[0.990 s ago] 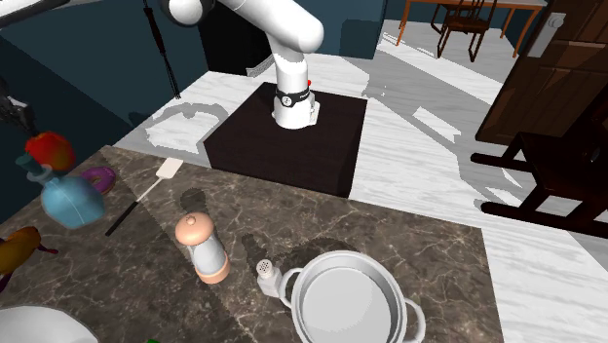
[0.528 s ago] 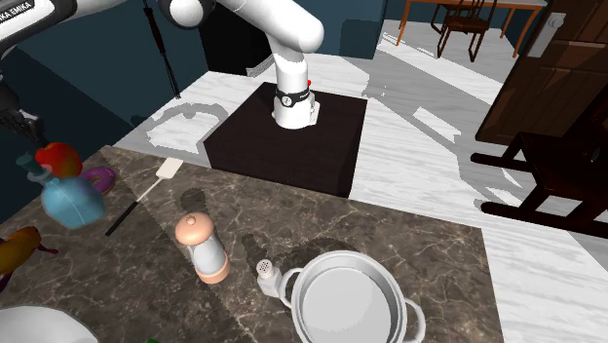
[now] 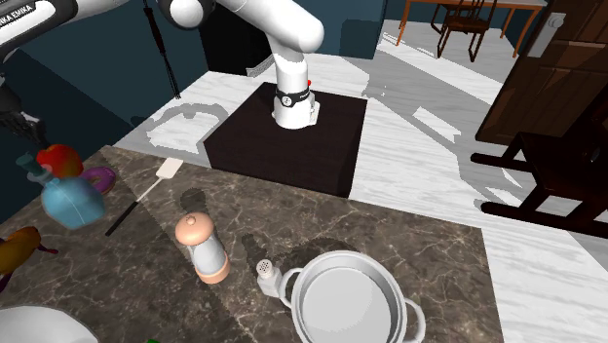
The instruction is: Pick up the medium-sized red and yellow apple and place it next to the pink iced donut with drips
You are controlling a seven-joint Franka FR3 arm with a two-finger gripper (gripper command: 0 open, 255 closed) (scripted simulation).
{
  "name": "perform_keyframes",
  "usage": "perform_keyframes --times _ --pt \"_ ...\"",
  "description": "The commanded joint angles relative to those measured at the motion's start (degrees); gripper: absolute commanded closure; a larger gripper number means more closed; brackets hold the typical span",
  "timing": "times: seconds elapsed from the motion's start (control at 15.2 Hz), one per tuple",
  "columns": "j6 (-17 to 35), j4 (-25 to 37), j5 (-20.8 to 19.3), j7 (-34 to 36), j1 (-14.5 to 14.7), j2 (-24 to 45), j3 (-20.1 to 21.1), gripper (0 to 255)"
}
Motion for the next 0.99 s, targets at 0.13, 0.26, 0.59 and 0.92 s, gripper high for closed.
perform_keyframes --times 0.13,0.26,0.59,0.92 --pt "0.0 0.01 0.0 0.0 0.0 0.0 0.0 0" --pt "0.0 0.01 0.0 0.0 0.0 0.0 0.0 0" --pt "-7.81 8.82 -0.3 0.87 -1.41 0.71 0.0 0" --pt "-7.81 8.82 -0.3 0.87 -1.41 0.72 0.0 0"
